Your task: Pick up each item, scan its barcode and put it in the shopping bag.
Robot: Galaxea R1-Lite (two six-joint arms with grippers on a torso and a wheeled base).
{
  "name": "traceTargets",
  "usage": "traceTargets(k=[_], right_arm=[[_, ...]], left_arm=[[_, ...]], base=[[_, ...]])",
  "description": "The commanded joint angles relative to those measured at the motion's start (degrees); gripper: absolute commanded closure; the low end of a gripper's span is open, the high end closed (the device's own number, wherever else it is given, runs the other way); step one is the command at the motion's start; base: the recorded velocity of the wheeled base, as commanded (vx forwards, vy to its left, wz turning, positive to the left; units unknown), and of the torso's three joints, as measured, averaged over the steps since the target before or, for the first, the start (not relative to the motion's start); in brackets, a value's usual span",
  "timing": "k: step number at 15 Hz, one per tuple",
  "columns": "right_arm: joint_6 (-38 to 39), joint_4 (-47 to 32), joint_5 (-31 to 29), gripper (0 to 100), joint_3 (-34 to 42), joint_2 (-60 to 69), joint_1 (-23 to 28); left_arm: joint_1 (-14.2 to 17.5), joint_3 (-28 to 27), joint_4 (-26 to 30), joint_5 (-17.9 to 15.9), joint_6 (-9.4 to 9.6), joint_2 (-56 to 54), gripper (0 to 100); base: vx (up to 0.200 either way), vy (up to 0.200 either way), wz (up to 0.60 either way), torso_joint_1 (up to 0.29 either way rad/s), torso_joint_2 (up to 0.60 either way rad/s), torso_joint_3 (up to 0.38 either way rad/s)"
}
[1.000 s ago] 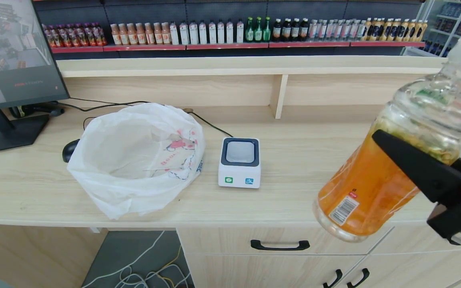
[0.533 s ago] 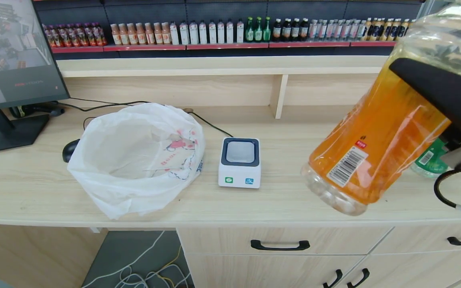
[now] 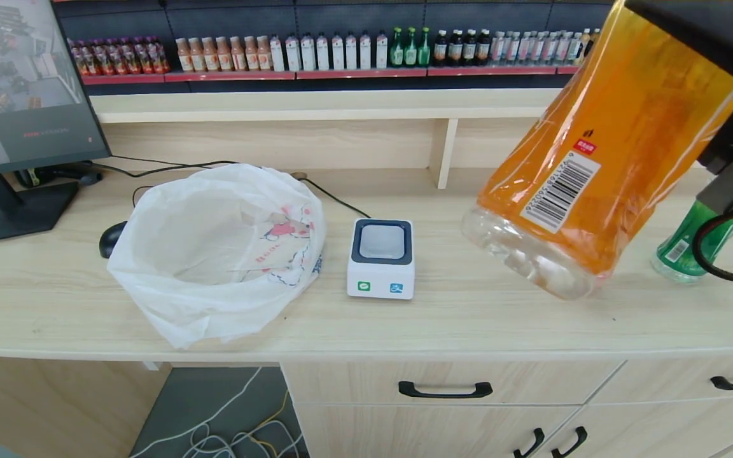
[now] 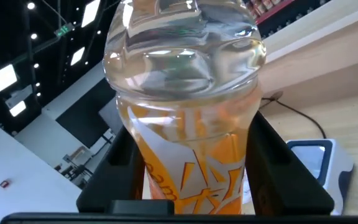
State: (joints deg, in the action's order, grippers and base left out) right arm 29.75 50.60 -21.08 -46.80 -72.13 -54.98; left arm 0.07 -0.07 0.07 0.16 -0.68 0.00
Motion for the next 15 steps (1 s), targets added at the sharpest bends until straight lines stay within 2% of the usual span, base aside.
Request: traceTargets(k=[1,9,15], right_arm=[[0.58,0.55,-0.02,100,-0.40,-0.64,-2.15],[1.28,1.25,0.16,100,-0.22,-0.64,-3.47],[0.75,1.34,0.25,100,2.68,-0.55,-3.38]], left_arm=[[0.01,0.07,0.01,0.02,-0.02,0.00,0],[0.01,-0.01,0.01,0.02,-0.02,0.00,0],[0.01,-0.01,0.01,0.02,-0.02,0.00,0]], base=[[0.000,0.000,0.00,0.000,0.00,0.000],[0.000,0.000,0.00,0.000,0.00,0.000],[0.000,0.000,0.00,0.000,0.00,0.000]])
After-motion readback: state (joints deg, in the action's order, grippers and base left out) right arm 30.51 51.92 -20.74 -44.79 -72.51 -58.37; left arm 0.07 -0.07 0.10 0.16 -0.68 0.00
